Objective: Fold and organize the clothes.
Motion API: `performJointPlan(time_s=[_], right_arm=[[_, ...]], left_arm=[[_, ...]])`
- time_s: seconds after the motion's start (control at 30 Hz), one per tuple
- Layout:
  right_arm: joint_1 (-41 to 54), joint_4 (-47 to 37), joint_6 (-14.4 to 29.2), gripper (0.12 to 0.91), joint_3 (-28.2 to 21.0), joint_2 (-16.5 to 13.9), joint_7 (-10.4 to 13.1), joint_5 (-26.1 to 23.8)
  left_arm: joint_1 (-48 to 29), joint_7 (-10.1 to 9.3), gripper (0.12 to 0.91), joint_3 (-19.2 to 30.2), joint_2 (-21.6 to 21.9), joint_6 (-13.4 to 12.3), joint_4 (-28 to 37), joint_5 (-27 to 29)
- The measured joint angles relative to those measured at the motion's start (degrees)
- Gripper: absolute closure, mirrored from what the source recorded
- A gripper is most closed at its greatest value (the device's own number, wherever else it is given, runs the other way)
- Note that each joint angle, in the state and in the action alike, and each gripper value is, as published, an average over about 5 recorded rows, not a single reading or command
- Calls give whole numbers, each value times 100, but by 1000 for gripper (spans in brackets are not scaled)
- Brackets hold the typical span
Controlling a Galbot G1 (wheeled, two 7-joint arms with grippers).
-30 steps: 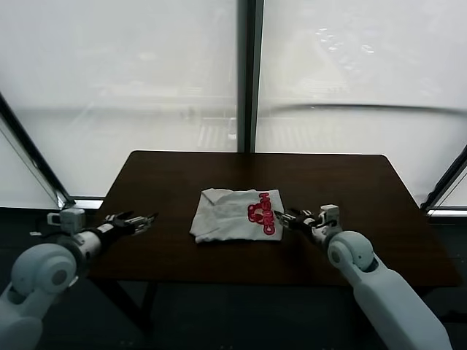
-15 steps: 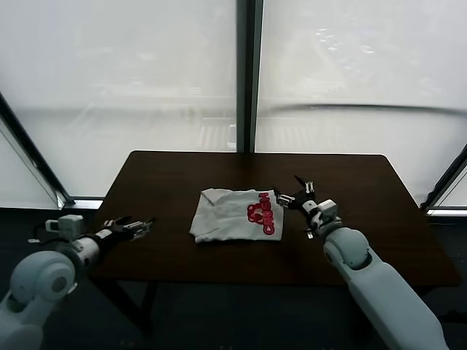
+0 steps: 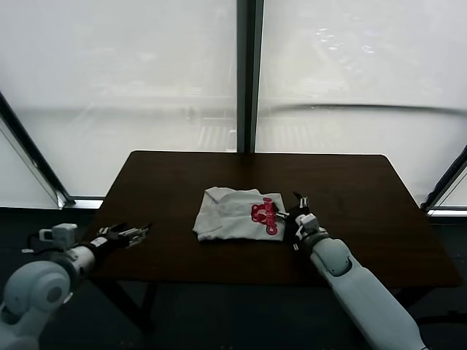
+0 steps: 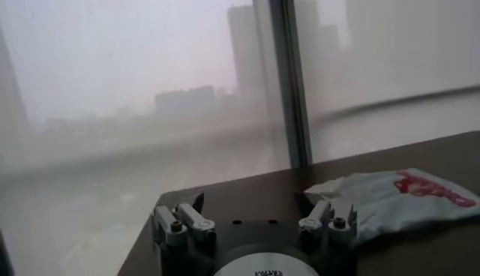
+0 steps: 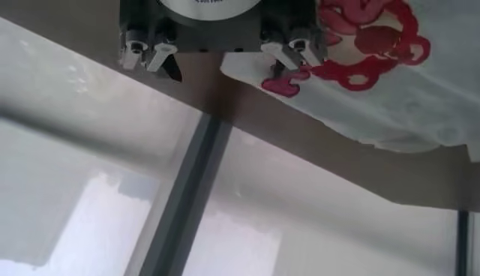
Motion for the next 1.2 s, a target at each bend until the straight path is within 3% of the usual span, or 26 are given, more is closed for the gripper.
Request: performJointPlan(time_s=[0.13,0.3,0.47,0.67,0.83,1.0,1.2], right_arm=[[-70,12,239,118,59,-2,7,216],[-293,335,1440,118,278,-141,97,958],[-831,963,2584,118,741,-468,153,1154],[-2278,1979,3243,118,1599,-628,306,830],[-3891,2773,3554,118,2416,-519,465,652],[-5240,3285,3800,118,3038,-302,632,449],[-6413,3637,3958,118,3479,-115,751,395]], left_arm=[[97,8,123,-64,-34,-73,-57,23],[241,188,123,-177,-116,-374,-126,248],[449,632,123,-282,-267,-1223,-175,901],[842,1050,123,-382,-584,-2397,-370,1917],[1377,1137,123,-431,-926,-3325,-588,2929],[2107,1178,123,-550,-1229,-3887,-813,3574],[3057,1165,123,-719,-1521,-4507,-944,3756]])
